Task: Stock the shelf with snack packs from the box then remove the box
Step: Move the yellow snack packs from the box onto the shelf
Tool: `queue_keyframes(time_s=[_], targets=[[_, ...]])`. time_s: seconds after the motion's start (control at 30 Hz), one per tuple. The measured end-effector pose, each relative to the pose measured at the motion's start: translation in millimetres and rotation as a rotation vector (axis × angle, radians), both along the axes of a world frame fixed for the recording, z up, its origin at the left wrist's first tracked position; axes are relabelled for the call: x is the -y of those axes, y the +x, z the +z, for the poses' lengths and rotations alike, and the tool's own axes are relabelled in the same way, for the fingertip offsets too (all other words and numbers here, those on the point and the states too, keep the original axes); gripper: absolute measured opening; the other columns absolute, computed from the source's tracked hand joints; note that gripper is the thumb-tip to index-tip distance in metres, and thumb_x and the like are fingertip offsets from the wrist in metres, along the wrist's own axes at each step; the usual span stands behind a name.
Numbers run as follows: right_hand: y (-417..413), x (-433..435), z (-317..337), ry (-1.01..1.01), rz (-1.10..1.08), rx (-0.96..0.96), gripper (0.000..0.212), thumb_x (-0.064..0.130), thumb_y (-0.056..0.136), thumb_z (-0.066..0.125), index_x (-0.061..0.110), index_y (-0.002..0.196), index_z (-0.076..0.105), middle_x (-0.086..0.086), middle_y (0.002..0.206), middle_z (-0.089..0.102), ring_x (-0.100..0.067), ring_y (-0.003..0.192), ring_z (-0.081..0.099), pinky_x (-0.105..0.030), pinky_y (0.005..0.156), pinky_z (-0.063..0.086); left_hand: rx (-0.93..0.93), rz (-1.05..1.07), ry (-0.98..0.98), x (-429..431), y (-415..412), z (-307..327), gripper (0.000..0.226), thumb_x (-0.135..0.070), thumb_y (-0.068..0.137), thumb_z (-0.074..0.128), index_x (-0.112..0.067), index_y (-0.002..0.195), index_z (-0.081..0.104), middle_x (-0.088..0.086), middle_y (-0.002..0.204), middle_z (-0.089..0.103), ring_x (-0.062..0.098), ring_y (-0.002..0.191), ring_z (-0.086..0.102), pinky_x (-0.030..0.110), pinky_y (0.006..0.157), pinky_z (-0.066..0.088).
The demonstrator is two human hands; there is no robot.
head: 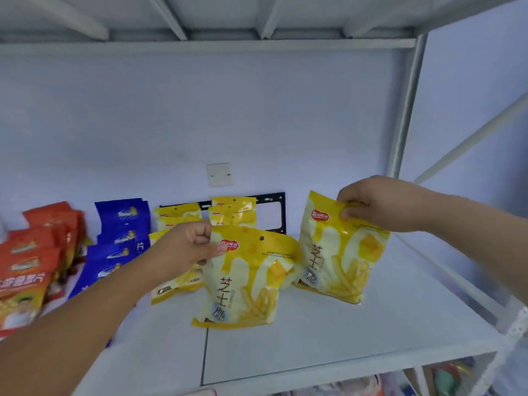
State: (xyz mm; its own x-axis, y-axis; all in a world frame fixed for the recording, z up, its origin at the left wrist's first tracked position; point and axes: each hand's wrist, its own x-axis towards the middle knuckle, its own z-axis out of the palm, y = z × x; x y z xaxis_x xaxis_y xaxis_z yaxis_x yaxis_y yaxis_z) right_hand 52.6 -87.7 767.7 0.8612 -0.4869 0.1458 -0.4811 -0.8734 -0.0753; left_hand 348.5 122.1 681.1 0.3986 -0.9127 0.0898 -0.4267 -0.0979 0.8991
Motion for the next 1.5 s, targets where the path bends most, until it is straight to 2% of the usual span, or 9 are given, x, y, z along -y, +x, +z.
queue_keyframes(time_s=[0.13, 0.27, 0.5, 0.63, 0.77, 1.03, 1.17, 1.3, 1.5], targets=[[70, -26, -8, 0.016, 0.071, -0.035, 0.01, 0.027, 0.1, 0.058, 0.025, 0.094, 0.066, 0.013, 0.079, 0.058, 0.006, 0.073, 0.056, -0.012, 0.051, 0.04, -0.028, 0.09, 0.03, -57, 63, -12, 0.083, -0.052, 0.065, 0.088, 0.013, 0.101, 0.052, 0.037, 0.088, 0.065, 0.036, 0.07, 0.064, 0.037, 0.069, 0.058], [134, -45, -20, 0.031, 0.091, -0.072, 0.01, 0.029, 0.098, 0.06, 0.024, 0.091, 0.065, 0.009, 0.089, 0.063, -0.01, 0.083, 0.058, -0.031, 0.074, 0.048, -0.066, 0.176, 0.022, -100, 114, -20, 0.028, -0.007, 0.087, 0.07, 0.012, 0.105, 0.059, 0.017, 0.09, 0.077, 0.029, 0.086, 0.075, 0.034, 0.076, 0.061], [210, -74, -42, 0.056, 0.075, -0.101, 0.012, 0.029, 0.096, 0.063, 0.019, 0.091, 0.066, 0.001, 0.093, 0.062, -0.017, 0.089, 0.059, -0.029, 0.074, 0.044, -0.121, 0.247, 0.008, -142, 183, -39, 0.022, -0.012, 0.089, 0.069, -0.003, 0.109, 0.067, 0.007, 0.096, 0.079, 0.023, 0.09, 0.076, 0.028, 0.072, 0.062], [237, -73, -57, 0.106, 0.109, -0.164, 0.01, 0.03, 0.097, 0.064, 0.031, 0.086, 0.065, 0.009, 0.093, 0.063, -0.011, 0.088, 0.06, -0.029, 0.078, 0.047, -0.186, 0.264, -0.01, -130, 214, -56, 0.038, -0.029, 0.075, 0.076, -0.011, 0.108, 0.071, 0.007, 0.102, 0.078, 0.028, 0.098, 0.074, 0.045, 0.091, 0.058], [268, -50, -68, 0.103, 0.132, -0.258, 0.023, 0.034, 0.097, 0.064, 0.041, 0.078, 0.054, 0.018, 0.085, 0.054, 0.001, 0.077, 0.051, -0.018, 0.068, 0.038, -0.284, 0.335, -0.018, -96, 234, -78, 0.029, -0.018, 0.085, 0.074, -0.006, 0.11, 0.069, 0.013, 0.105, 0.076, 0.035, 0.104, 0.071, 0.049, 0.096, 0.055], [334, 26, -114, 0.16, 0.164, -0.3, 0.023, 0.032, 0.097, 0.063, 0.038, 0.076, 0.056, 0.014, 0.084, 0.054, -0.008, 0.08, 0.053, -0.026, 0.07, 0.04, -0.324, 0.374, 0.079, -32, 280, -113, 0.021, -0.018, 0.087, 0.073, -0.011, 0.107, 0.071, 0.01, 0.104, 0.077, 0.026, 0.098, 0.074, 0.036, 0.082, 0.059], [369, 71, -140, 0.12, 0.179, -0.258, 0.013, 0.033, 0.097, 0.063, 0.033, 0.094, 0.05, 0.018, 0.088, 0.046, -0.013, 0.095, 0.048, -0.028, 0.08, 0.035, -0.29, 0.41, 0.084, -1, 298, -122, 0.02, -0.017, 0.088, 0.072, -0.012, 0.108, 0.07, 0.004, 0.094, 0.078, 0.019, 0.087, 0.076, 0.031, 0.074, 0.062], [393, 100, -157, 0.034, 0.192, -0.252, 0.008, 0.027, 0.098, 0.06, 0.02, 0.102, 0.06, 0.01, 0.089, 0.048, -0.02, 0.095, 0.051, -0.028, 0.077, 0.034, -0.177, 0.425, 0.098, 21, 312, -129, 0.011, -0.022, 0.091, 0.07, -0.018, 0.101, 0.07, -0.001, 0.093, 0.079, 0.016, 0.092, 0.075, 0.034, 0.084, 0.058], [416, 119, -168, 0.048, 0.175, -0.189, 0.006, 0.024, 0.098, 0.06, 0.023, 0.104, 0.059, 0.005, 0.099, 0.05, -0.021, 0.096, 0.051, -0.028, 0.078, 0.034, -0.123, 0.426, 0.133, 45, 331, -135, 0.007, -0.026, 0.091, 0.071, -0.021, 0.093, 0.07, 0.004, 0.093, 0.078, 0.017, 0.09, 0.07, 0.029, 0.076, 0.057]])
